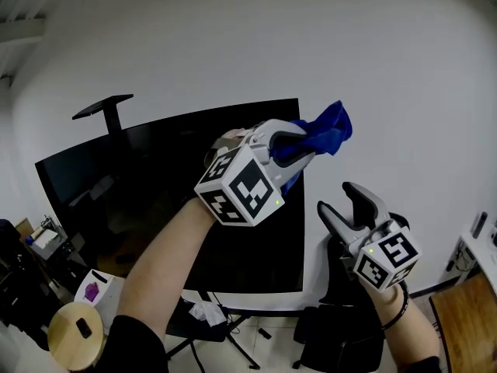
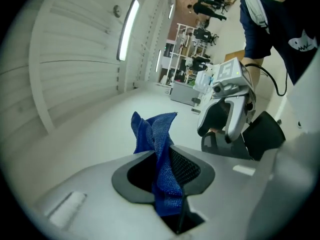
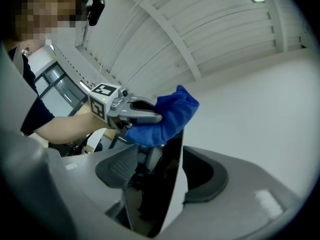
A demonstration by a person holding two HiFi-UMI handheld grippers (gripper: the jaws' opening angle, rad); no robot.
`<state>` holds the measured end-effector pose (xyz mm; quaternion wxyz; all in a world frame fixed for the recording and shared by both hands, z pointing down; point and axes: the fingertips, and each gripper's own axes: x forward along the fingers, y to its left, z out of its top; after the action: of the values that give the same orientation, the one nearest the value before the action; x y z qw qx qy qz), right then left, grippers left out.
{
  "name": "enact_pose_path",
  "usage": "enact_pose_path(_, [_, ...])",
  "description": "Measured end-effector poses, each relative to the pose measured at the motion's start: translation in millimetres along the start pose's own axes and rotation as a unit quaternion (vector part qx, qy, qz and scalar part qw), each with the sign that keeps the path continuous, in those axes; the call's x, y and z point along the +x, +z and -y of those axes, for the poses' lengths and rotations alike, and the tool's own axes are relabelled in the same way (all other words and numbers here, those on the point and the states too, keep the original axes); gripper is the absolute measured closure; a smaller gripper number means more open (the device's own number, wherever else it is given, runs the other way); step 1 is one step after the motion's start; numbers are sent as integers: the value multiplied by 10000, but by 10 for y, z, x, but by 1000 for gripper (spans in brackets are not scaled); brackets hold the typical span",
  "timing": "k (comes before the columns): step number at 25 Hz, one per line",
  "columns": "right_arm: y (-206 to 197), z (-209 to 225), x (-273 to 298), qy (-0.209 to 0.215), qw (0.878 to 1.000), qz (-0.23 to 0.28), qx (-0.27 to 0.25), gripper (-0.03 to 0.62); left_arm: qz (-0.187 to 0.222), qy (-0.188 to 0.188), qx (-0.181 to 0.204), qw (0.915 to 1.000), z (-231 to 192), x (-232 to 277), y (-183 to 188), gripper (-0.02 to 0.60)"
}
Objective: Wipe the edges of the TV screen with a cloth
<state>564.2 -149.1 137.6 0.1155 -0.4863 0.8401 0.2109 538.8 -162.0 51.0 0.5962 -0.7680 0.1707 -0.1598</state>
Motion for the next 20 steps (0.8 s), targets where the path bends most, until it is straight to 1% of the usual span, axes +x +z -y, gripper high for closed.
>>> enact_pose_path(3, [-223,-301,-100,35,9994,-157,299,307,98,155,-537,9984,368,-390,-145,508])
enact_pose_path(6, [-428,-660,-232,23,9980,-329,534,307,154,277,-1097,9935,782,-791,-330,508])
enact_pose_path(8, [-567,-932,-338,-14,9965,-455,697,307,153,334,-1479,9883,1085,-1100,-438,508])
enact_pose_path(11, [-812,-1412,-471,-39,9921,-699,1044,307,69,408,-2073,9774,1560,-1616,-632,508])
enact_pose_path(13, [-992,-1719,-524,-65,9882,-900,1238,307,3,453,-2503,9671,1858,-1945,-765,508])
enact_pose_path(14, [-1087,-1864,-548,-89,9860,-1003,1330,307,-15,467,-2742,9605,2012,-2103,-826,508])
enact_pose_path(17, [-1353,-2246,-640,-214,9792,-1261,1572,307,-57,529,-3421,9381,2456,-2553,-974,508])
enact_pose_path(20, [-1640,-2570,-789,-351,9726,-1569,1681,309,-111,591,-4020,9137,2860,-2943,-1051,508])
